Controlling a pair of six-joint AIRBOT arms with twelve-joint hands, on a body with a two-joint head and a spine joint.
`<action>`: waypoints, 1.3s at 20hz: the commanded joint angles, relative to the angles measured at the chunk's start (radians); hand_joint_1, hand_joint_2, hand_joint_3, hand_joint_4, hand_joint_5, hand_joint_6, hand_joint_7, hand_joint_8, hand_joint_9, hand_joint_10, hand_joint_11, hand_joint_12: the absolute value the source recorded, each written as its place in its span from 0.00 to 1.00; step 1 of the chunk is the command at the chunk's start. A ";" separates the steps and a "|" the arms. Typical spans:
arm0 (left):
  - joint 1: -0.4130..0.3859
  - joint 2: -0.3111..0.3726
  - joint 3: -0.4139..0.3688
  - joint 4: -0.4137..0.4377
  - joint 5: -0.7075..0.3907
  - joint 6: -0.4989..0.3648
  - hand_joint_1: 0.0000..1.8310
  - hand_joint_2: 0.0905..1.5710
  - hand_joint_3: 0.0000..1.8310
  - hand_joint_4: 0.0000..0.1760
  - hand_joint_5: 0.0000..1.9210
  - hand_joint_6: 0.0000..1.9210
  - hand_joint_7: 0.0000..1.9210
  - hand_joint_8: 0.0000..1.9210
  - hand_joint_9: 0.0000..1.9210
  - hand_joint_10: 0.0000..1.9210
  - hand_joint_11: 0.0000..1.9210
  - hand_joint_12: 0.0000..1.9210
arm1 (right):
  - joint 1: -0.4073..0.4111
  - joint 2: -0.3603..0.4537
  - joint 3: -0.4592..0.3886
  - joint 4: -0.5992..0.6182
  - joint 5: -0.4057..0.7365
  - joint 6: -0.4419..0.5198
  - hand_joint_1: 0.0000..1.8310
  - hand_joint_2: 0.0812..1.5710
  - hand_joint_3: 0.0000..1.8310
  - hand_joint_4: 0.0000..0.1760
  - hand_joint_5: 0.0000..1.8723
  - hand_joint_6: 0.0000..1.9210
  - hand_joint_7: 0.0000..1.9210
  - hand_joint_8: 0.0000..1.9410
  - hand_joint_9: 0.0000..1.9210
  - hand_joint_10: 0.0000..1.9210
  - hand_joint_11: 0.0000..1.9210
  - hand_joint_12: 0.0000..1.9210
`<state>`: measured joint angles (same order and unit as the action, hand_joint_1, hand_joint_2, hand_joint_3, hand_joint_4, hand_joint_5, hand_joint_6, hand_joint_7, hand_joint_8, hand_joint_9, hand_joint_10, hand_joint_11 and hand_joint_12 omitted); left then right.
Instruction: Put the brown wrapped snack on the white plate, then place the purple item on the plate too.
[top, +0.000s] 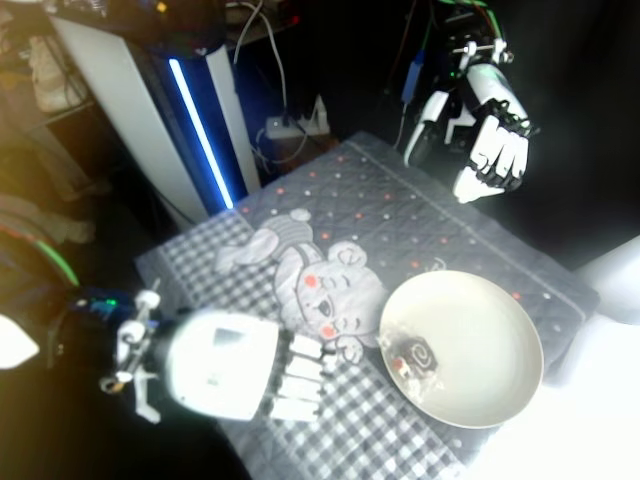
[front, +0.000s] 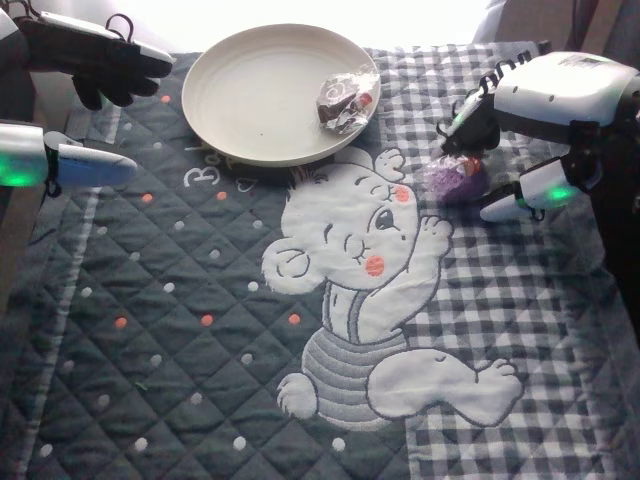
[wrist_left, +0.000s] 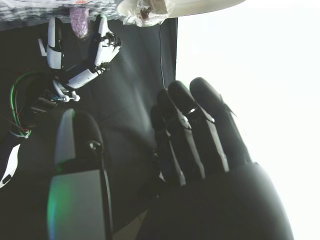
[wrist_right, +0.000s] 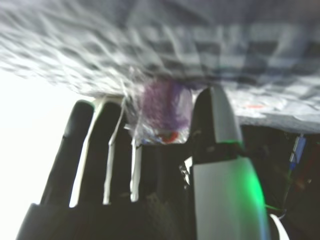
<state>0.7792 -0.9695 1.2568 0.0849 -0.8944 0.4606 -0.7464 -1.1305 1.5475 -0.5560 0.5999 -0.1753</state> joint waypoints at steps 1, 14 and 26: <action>-0.005 -0.003 0.006 -0.027 -0.108 -0.010 0.54 0.56 0.00 0.00 0.39 0.00 0.44 0.01 0.33 0.40 0.24 0.73 | 0.011 -0.002 0.008 0.050 0.083 0.005 0.67 0.67 0.00 0.21 0.55 0.46 0.55 0.46 0.37 0.56 0.11 0.82; -0.001 -0.037 0.031 -0.027 -0.137 -0.046 0.56 0.53 0.00 0.00 0.52 0.05 0.51 0.08 0.39 0.49 0.31 0.75 | 0.323 -0.299 0.250 0.074 0.060 -0.020 0.68 0.67 0.00 0.00 0.51 0.49 0.59 0.43 0.52 0.45 0.41 0.72; 0.080 0.060 -0.050 -0.091 -0.339 -0.079 0.50 0.55 0.00 0.00 0.57 0.15 0.41 0.55 0.38 0.73 0.34 0.88 | 0.324 -0.073 0.050 0.160 0.248 0.014 0.45 0.49 0.00 1.00 0.00 0.00 0.00 0.00 0.00 0.00 0.00 0.00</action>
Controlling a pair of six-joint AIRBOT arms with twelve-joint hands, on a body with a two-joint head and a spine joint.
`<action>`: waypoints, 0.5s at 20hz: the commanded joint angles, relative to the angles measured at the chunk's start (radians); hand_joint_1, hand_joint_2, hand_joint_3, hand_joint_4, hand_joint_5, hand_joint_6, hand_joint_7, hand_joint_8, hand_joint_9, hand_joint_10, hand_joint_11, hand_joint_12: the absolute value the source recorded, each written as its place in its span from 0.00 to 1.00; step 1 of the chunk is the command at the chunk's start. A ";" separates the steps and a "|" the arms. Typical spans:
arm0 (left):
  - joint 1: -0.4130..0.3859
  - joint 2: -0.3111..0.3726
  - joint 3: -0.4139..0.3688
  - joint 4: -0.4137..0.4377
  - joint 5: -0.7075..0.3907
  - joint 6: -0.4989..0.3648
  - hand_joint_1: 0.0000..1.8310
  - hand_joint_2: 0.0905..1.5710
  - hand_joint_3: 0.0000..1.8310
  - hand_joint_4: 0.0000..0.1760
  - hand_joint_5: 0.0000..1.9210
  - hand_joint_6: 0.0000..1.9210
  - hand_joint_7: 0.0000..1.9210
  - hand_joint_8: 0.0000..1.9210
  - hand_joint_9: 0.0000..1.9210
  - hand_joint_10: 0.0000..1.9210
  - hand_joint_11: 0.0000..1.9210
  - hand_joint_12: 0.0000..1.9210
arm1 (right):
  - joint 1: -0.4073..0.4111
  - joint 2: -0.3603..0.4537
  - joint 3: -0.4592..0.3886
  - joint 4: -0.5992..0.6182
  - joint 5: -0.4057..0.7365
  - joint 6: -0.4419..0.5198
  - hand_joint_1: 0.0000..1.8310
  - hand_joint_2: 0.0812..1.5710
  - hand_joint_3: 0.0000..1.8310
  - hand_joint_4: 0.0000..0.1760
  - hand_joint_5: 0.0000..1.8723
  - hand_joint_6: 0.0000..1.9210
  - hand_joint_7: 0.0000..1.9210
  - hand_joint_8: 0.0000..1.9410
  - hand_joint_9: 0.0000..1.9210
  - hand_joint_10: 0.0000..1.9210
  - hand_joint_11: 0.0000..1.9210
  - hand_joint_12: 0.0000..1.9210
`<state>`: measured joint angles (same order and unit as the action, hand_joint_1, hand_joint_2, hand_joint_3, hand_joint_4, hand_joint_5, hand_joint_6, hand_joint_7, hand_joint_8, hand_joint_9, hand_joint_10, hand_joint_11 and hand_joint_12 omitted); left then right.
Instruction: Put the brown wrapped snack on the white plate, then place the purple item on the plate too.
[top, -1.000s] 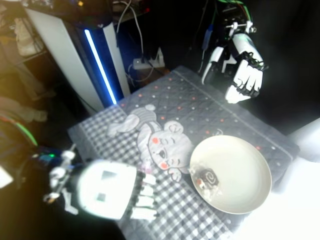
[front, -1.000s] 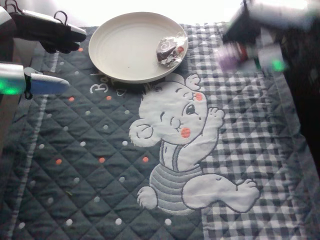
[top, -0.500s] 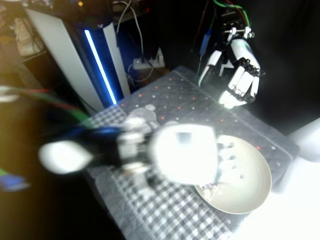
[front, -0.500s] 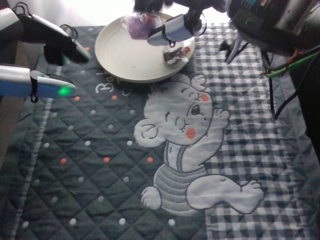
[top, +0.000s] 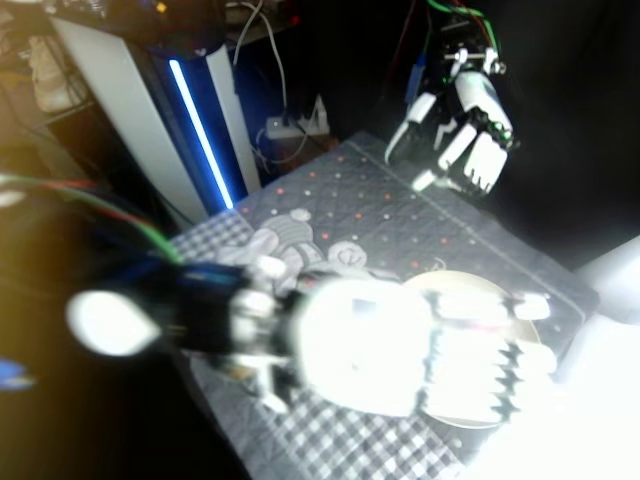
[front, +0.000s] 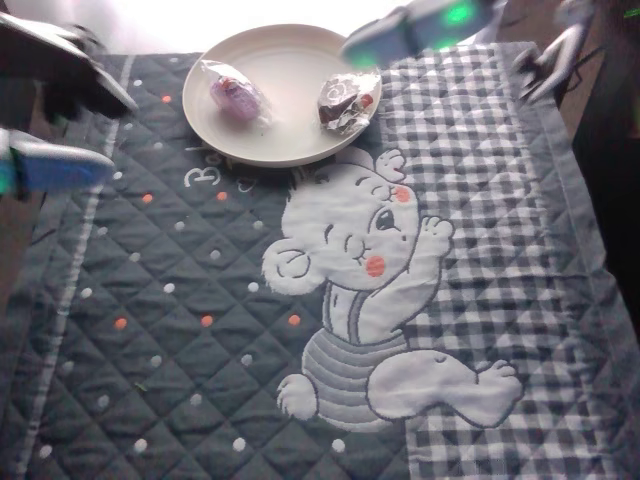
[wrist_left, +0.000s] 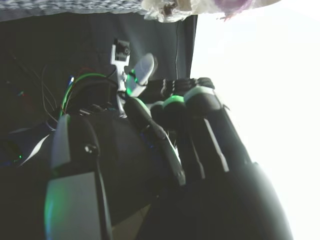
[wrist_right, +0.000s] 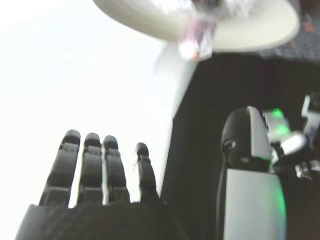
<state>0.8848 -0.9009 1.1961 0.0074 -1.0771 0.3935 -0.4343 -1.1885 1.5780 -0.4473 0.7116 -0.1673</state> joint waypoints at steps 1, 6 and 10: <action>0.013 0.019 -0.017 -0.050 -0.231 -0.011 0.51 0.56 0.00 0.00 0.56 0.12 0.43 0.44 0.38 0.58 0.30 0.76 | 0.008 0.043 -0.034 0.080 0.186 -0.003 0.42 0.48 0.00 1.00 0.00 0.00 0.00 0.00 0.00 0.00 0.00 0.00; 0.191 0.035 -0.096 -0.219 -0.555 -0.007 0.50 0.54 0.00 0.00 0.29 0.00 0.30 0.04 0.26 0.17 0.11 0.58 | -0.247 0.275 -0.276 0.391 0.579 -0.168 0.48 0.46 0.00 1.00 0.00 0.00 0.00 0.00 0.00 0.00 0.00 0.00; 0.256 -0.003 -0.136 -0.281 -0.654 -0.002 0.36 0.55 0.00 0.19 0.13 0.00 0.16 0.00 0.20 0.03 0.01 0.69 | -0.569 0.304 -0.379 0.658 0.900 -0.190 0.45 0.45 0.00 0.98 0.00 0.00 0.01 0.00 0.00 0.00 0.00 0.00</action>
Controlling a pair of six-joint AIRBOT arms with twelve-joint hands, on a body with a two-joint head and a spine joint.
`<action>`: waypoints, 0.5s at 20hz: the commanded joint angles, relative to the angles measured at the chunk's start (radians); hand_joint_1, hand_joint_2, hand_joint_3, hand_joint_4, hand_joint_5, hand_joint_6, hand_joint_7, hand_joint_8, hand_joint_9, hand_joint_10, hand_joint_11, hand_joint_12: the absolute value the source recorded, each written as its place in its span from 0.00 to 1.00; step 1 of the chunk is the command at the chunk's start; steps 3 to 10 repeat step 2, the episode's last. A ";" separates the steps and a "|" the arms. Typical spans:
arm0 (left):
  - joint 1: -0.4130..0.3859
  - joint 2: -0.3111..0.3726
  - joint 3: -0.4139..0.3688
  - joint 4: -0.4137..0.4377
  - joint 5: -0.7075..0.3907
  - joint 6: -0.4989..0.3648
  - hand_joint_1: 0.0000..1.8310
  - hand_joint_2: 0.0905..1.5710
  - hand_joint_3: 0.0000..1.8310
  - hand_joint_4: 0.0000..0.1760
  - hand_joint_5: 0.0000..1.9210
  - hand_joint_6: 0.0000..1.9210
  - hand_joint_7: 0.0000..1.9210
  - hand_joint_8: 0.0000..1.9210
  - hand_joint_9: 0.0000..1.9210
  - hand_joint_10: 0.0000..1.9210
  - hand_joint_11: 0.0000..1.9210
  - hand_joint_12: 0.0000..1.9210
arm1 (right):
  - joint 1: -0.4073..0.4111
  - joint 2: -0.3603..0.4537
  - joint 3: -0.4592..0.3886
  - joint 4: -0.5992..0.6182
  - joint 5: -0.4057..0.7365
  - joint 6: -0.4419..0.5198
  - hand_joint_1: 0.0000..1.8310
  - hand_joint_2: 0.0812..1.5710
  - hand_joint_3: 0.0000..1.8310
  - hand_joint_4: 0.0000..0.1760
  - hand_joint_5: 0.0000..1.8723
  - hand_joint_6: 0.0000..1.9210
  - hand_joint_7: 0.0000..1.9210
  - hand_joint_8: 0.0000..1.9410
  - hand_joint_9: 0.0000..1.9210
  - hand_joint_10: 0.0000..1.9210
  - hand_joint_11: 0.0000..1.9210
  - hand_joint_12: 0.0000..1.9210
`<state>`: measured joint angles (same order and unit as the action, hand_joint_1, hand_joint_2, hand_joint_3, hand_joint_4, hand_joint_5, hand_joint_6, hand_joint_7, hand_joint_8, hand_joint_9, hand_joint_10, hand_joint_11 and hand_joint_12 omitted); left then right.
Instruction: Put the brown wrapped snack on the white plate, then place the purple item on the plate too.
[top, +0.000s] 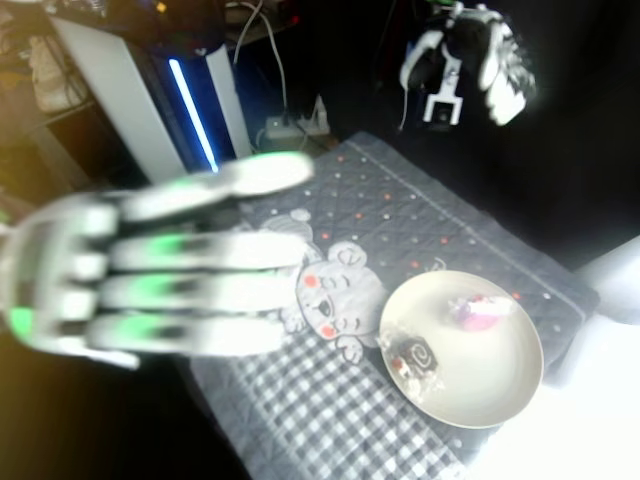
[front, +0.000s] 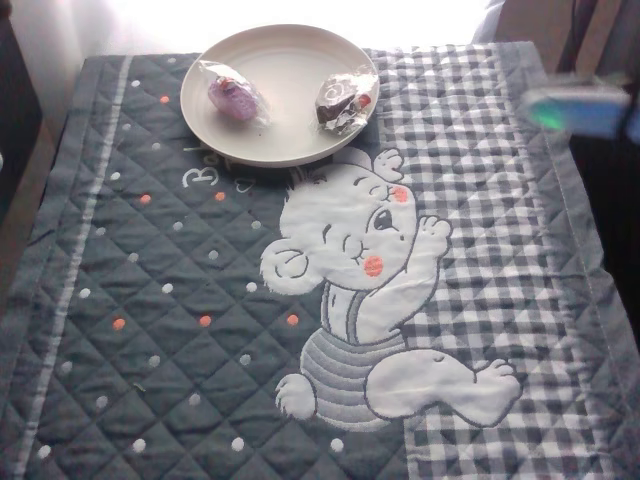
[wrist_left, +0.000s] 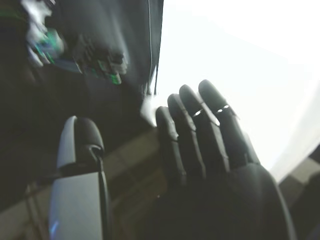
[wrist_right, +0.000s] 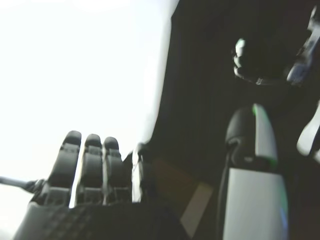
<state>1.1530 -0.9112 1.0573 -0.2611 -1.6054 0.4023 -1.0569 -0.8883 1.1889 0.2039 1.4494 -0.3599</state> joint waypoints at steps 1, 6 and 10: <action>-0.005 -0.010 0.000 -0.027 -0.126 -0.007 0.29 0.59 0.01 0.27 0.10 0.00 0.13 0.00 0.17 0.01 0.00 0.67 | -0.023 -0.013 -0.008 0.082 0.241 0.003 0.42 0.44 0.00 1.00 0.00 0.00 0.00 0.00 0.00 0.00 0.00 0.00; 0.007 -0.028 0.000 -0.048 -0.126 -0.023 0.17 0.67 0.01 0.00 0.07 0.00 0.09 0.00 0.13 0.00 0.00 0.61 | -0.093 -0.034 -0.018 0.156 0.313 0.023 0.45 0.46 0.00 1.00 0.02 0.01 0.01 0.00 0.00 0.00 0.00 0.00; 0.007 -0.028 0.000 -0.048 -0.126 -0.023 0.17 0.67 0.01 0.00 0.07 0.00 0.09 0.00 0.13 0.00 0.00 0.61 | -0.093 -0.034 -0.018 0.156 0.313 0.023 0.45 0.46 0.00 1.00 0.02 0.01 0.01 0.00 0.00 0.00 0.00 0.00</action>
